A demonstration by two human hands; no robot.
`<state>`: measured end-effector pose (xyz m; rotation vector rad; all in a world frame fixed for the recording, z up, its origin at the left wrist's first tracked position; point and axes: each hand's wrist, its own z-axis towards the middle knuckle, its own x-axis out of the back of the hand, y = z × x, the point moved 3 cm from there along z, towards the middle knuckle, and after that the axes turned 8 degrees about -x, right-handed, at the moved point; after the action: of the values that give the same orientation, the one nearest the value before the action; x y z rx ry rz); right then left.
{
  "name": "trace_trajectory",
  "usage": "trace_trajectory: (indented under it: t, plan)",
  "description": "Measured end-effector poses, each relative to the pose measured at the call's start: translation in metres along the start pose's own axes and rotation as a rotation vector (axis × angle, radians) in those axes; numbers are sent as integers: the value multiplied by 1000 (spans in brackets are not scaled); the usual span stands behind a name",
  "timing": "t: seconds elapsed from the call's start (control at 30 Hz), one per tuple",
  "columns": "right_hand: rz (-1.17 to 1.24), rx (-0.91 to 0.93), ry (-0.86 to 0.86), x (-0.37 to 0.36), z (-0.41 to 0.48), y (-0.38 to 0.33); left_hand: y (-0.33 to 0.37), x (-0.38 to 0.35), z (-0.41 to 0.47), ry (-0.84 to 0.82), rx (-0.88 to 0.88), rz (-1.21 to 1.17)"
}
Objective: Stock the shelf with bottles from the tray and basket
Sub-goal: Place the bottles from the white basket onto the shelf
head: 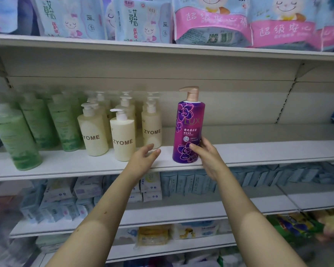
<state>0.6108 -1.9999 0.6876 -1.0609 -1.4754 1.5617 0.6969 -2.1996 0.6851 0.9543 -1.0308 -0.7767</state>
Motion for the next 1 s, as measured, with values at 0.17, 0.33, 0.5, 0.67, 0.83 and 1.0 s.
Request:
trace_trajectory:
  t: [0.17, 0.33, 0.5, 0.67, 0.83, 1.0]
  plan:
    - [36, 57, 200, -6, -40, 6, -2, -10, -31, 31, -277, 173]
    - [24, 94, 356, -6, -86, 55, -33, -32, -82, 94, -403, 184]
    - [4, -49, 419, -2, -136, 131, -86, -54, -128, -19, -193, 69]
    - [-45, -255, 463, 14, -189, 210, -138, -77, -177, -113, -29, 58]
    - [-123, -515, 424, 39, -249, 263, -177, -106, -234, -140, 191, 47]
    - [-188, -729, 358, 77, -288, 292, -192, -139, -281, -93, 368, 66]
